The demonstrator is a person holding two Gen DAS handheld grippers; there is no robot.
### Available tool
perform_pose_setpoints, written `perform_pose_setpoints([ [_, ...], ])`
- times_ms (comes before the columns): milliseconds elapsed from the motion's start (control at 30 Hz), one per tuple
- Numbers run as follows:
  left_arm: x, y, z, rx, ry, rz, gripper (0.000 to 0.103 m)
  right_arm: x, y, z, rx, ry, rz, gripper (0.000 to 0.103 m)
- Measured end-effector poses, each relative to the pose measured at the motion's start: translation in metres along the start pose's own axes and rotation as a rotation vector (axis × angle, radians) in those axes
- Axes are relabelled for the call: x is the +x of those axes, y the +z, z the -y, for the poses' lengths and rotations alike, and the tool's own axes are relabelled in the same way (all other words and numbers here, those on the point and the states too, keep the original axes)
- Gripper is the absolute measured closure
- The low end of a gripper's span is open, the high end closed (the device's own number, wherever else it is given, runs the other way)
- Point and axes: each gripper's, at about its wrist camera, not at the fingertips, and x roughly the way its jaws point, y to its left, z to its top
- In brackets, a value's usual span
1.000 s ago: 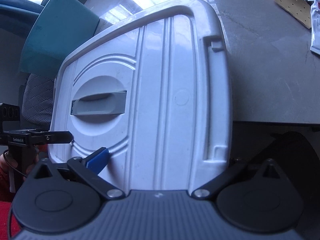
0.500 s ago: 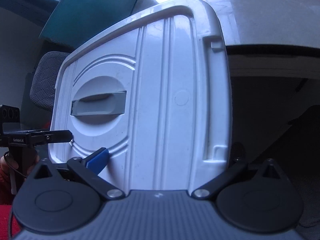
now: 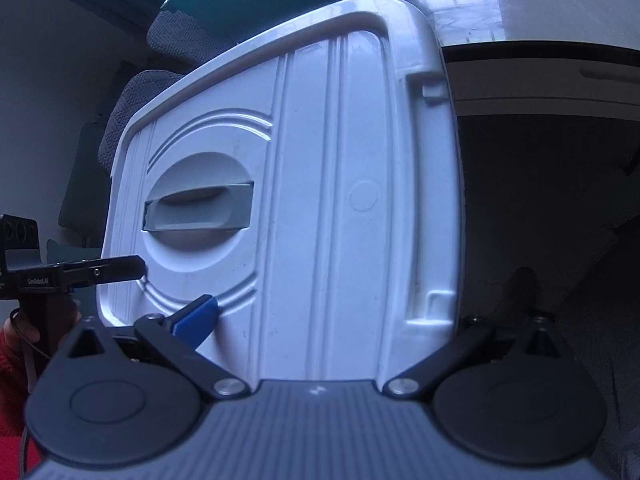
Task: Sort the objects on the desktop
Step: 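Lift the white lid off the desk with both tools, then carry the held white lid over the teal bin with both tools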
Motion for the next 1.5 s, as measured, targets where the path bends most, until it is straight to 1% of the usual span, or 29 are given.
perform_pose_setpoints([
  [133, -0.025, 0.001, -0.01, 0.01, 0.008, 0.023, 0.0, -0.005, 0.012, -0.009, -0.002, 0.002, 0.011, 0.0],
  [300, -0.053, 0.006, -0.02, 0.018, 0.009, 0.035, 0.0, -0.013, 0.018, -0.016, -0.004, 0.004, 0.026, 0.0],
  [500, -0.084, 0.018, -0.03, 0.012, 0.005, 0.053, 0.0, -0.016, 0.041, -0.035, -0.02, -0.004, 0.044, 0.0],
  [633, -0.103, 0.027, -0.028, 0.023, 0.006, 0.061, 0.0, -0.017, 0.069, -0.038, -0.012, -0.002, 0.042, 0.0],
  [700, -0.111, 0.032, -0.026, 0.028, 0.007, 0.065, 0.0, -0.008, 0.082, -0.053, -0.013, -0.001, 0.046, 0.0],
  [800, -0.122, 0.04, -0.025, 0.033, 0.01, 0.073, 0.0, -0.012, 0.093, -0.062, -0.018, 0.001, 0.056, 0.0],
  [1100, -0.144, 0.063, -0.018, 0.038, 0.008, 0.094, 0.0, -0.004, 0.142, -0.082, -0.026, -0.001, 0.073, 0.0],
  [1233, -0.149, 0.073, -0.018, 0.035, 0.007, 0.105, 0.0, -0.011, 0.142, -0.077, -0.039, -0.003, 0.077, 0.0],
  [1300, -0.15, 0.078, -0.018, 0.033, 0.008, 0.107, 0.0, -0.023, 0.121, -0.064, -0.042, -0.003, 0.075, 0.0],
  [1333, -0.15, 0.081, -0.017, 0.032, 0.009, 0.106, 0.0, -0.025, 0.119, -0.063, -0.042, -0.002, 0.073, 0.0],
  [1500, -0.147, 0.098, -0.017, 0.023, 0.011, 0.102, 0.0, -0.027, 0.126, -0.06, -0.039, -0.003, 0.064, 0.0],
])
